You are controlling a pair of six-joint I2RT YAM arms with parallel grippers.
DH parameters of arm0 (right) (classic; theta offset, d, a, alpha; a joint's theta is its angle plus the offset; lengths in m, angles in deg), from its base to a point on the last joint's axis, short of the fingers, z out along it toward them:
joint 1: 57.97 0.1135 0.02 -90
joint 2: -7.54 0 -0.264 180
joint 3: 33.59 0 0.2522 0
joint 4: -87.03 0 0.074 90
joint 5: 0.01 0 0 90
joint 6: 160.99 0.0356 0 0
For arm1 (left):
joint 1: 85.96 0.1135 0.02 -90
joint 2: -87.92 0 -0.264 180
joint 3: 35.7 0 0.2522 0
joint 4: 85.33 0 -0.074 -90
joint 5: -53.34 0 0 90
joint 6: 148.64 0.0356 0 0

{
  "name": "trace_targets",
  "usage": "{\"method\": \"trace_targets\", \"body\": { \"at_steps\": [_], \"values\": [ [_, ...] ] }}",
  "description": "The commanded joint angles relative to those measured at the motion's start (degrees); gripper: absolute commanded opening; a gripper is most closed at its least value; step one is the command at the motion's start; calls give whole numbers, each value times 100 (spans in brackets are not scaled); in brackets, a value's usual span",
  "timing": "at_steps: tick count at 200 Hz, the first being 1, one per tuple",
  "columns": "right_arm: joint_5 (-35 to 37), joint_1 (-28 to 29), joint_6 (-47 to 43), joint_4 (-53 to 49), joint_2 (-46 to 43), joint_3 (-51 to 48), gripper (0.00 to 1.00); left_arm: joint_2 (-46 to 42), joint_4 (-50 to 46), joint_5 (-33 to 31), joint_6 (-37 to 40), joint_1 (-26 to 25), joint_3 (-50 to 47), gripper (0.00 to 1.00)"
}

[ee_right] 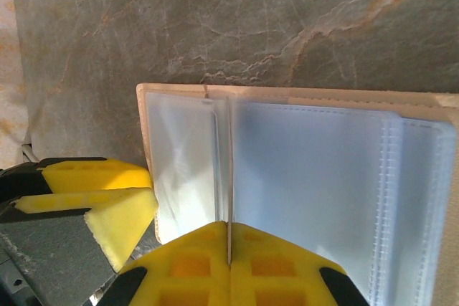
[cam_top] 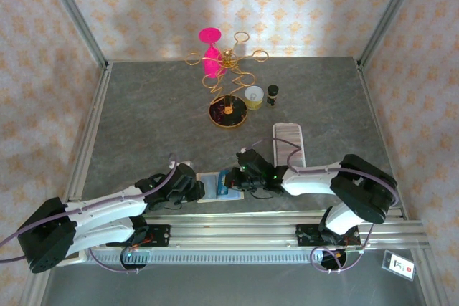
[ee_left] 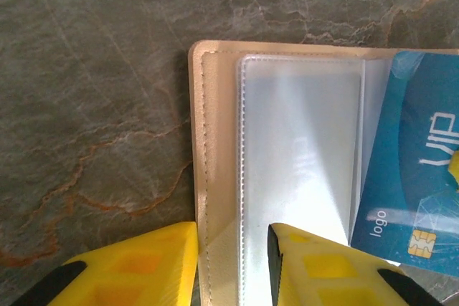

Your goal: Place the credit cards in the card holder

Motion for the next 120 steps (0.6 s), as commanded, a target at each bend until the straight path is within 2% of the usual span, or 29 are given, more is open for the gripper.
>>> {"method": "trace_targets", "body": {
  "at_steps": [1,120],
  "values": [
    [98,54,-50,200,103,98,0,49,34,-170,79,-54,35,34],
    [-141,107,240,711,181,-68,0,209,210,-191,24,-118,-113,24]
  ]
}}
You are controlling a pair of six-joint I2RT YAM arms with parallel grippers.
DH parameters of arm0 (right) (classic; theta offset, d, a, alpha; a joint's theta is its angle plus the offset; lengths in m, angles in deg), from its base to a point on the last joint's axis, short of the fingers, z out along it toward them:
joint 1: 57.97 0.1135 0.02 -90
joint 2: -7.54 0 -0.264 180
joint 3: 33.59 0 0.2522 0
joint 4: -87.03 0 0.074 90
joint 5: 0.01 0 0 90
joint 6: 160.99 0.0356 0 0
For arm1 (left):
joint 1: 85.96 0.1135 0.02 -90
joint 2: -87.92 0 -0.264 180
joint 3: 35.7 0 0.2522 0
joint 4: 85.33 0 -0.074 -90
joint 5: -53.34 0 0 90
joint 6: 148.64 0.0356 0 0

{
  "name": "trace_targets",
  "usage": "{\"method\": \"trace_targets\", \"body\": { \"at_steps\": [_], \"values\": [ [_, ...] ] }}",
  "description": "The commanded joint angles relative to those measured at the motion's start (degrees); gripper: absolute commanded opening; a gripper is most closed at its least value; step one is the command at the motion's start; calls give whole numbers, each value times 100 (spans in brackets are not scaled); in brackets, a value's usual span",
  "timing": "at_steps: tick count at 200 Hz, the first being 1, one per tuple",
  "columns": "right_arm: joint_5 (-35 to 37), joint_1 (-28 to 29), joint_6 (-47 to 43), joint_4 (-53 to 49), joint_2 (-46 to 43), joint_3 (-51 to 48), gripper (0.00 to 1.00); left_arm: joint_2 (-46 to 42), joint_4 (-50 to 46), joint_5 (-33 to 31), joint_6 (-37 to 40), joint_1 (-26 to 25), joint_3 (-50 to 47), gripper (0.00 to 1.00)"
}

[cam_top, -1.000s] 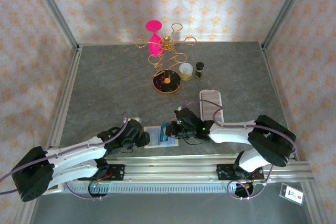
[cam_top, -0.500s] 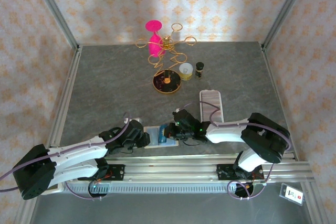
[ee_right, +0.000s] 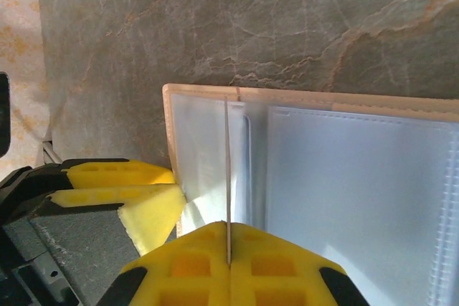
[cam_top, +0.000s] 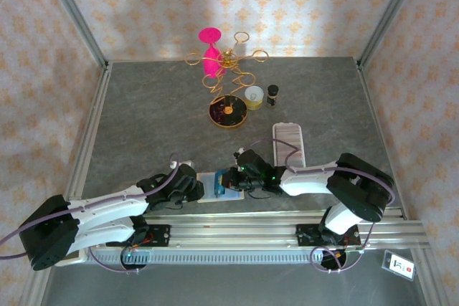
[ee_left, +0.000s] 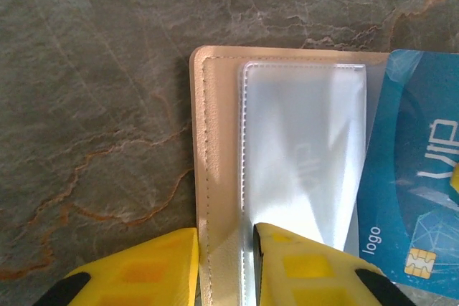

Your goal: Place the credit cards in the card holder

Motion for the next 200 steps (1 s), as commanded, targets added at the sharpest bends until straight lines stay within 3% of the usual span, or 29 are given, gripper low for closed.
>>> {"method": "trace_targets", "body": {
  "at_steps": [1,83,200],
  "values": [
    [-53,53,109,300,34,-73,0,69,57,-83,26,-58,-105,24],
    [242,47,217,53,-53,-238,0,65,73,-98,-11,-96,-128,22],
    [18,71,306,-57,110,-212,1,149,120,-110,-37,-132,-98,21]
  ]
}}
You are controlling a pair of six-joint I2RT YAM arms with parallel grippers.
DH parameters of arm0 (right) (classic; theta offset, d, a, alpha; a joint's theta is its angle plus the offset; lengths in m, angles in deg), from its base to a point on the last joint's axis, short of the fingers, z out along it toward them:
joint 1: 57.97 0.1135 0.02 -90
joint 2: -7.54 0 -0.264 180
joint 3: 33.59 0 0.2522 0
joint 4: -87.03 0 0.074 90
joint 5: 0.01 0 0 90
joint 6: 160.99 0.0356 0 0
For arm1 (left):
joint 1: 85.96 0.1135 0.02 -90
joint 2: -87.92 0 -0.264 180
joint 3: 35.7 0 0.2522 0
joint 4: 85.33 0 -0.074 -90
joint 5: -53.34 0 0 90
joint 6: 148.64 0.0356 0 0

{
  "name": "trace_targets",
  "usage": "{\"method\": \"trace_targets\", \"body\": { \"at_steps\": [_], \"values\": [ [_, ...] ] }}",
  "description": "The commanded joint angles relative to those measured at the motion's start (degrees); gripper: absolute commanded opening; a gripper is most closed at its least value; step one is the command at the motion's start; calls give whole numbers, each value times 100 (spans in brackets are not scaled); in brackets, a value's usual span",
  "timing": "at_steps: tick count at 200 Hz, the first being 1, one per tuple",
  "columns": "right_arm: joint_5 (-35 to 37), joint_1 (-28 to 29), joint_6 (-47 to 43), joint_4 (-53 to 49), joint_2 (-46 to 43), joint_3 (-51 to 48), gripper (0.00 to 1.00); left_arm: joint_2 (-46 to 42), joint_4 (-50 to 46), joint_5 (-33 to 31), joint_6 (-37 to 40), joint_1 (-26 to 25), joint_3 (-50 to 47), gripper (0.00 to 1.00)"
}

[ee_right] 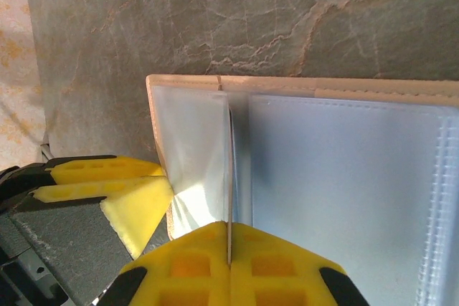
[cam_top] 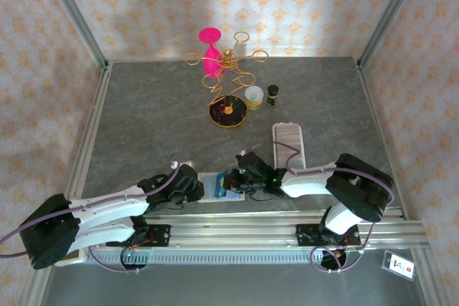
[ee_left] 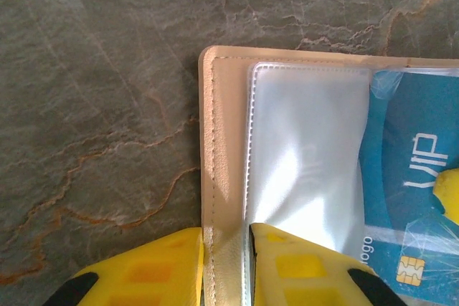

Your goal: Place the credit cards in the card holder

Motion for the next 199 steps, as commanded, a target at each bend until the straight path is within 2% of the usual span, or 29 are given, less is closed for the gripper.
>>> {"method": "trace_targets", "body": {
  "at_steps": [1,90,199],
  "values": [
    [12,40,72,-151,112,-37,1,101,36,-71,-33,-79,-84,21],
    [77,39,51,-520,-75,-63,3,169,57,-71,-42,-118,-60,19],
    [-358,36,75,173,-176,-243,1,256,126,-89,-59,-167,-33,19]
  ]
}}
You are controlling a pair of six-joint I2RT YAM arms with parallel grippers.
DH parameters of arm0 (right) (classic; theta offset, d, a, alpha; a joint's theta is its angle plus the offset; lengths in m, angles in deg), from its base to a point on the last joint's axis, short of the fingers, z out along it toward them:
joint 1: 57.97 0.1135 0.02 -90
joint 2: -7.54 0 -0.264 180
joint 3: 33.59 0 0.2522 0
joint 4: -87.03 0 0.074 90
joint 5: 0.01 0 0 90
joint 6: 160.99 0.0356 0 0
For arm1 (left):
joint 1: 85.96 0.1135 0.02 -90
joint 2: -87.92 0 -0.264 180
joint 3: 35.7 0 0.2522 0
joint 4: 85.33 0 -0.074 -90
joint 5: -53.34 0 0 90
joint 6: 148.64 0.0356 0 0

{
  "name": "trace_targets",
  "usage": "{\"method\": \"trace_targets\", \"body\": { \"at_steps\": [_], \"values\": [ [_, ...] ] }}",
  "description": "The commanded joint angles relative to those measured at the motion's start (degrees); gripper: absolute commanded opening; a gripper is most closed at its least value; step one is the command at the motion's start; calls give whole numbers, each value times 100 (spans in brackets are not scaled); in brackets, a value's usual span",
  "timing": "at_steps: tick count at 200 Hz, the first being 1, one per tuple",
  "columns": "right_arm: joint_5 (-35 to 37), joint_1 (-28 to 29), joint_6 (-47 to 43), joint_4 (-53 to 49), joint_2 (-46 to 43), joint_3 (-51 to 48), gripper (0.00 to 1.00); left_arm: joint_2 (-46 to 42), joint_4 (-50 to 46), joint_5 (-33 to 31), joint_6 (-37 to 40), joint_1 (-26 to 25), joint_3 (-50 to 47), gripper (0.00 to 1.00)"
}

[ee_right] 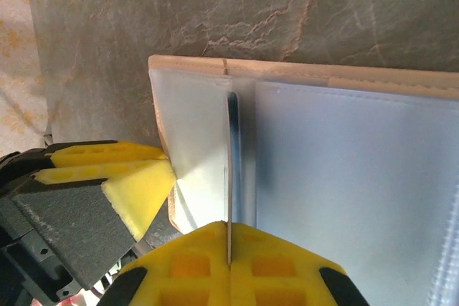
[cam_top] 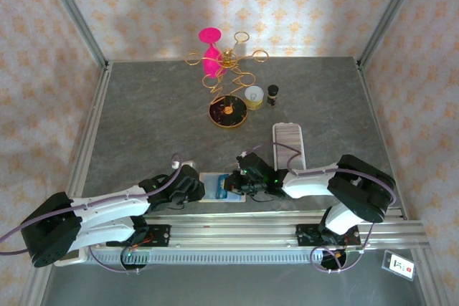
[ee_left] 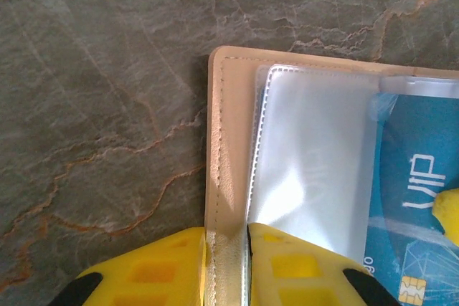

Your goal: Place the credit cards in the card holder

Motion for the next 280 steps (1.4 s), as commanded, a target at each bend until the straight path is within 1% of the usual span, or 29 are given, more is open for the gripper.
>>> {"method": "trace_targets", "body": {
  "at_steps": [1,26,49,61,81,98,122,131,154,173,207,217,280],
  "values": [
    [-166,38,53,160,-86,-130,1,150,-12,-19,-42,-88,-35,19],
    [-201,35,121,344,-61,-168,1,156,-26,-14,-51,-112,-36,19],
    [-130,42,99,309,19,-145,5,132,-36,-36,-53,-115,-27,19],
    [-90,40,92,280,54,-124,10,130,-44,-37,-48,-120,-27,19],
    [41,39,-6,57,59,-45,23,126,-41,-37,-61,-124,-36,19],
    [281,40,-135,-330,-28,52,28,120,-60,-37,-60,-132,-28,19],
    [535,40,-319,-838,-156,200,40,97,-58,-39,-68,-133,-45,19],
    [570,40,-376,-988,-182,248,43,93,-50,-37,-72,-146,-45,19],
    [698,40,-487,-1342,-217,352,43,99,-31,-37,-86,-147,-42,18],
    [722,40,-497,-1366,-213,364,43,110,-6,-28,-86,-151,-51,19],
    [483,73,-409,-1066,-26,379,32,147,4,-19,-90,-172,-42,18],
    [456,99,-394,-999,18,421,31,135,10,-26,-95,-184,-45,18],
    [457,193,-375,-904,197,607,30,101,21,-37,-125,-211,-71,18]
  ]
}}
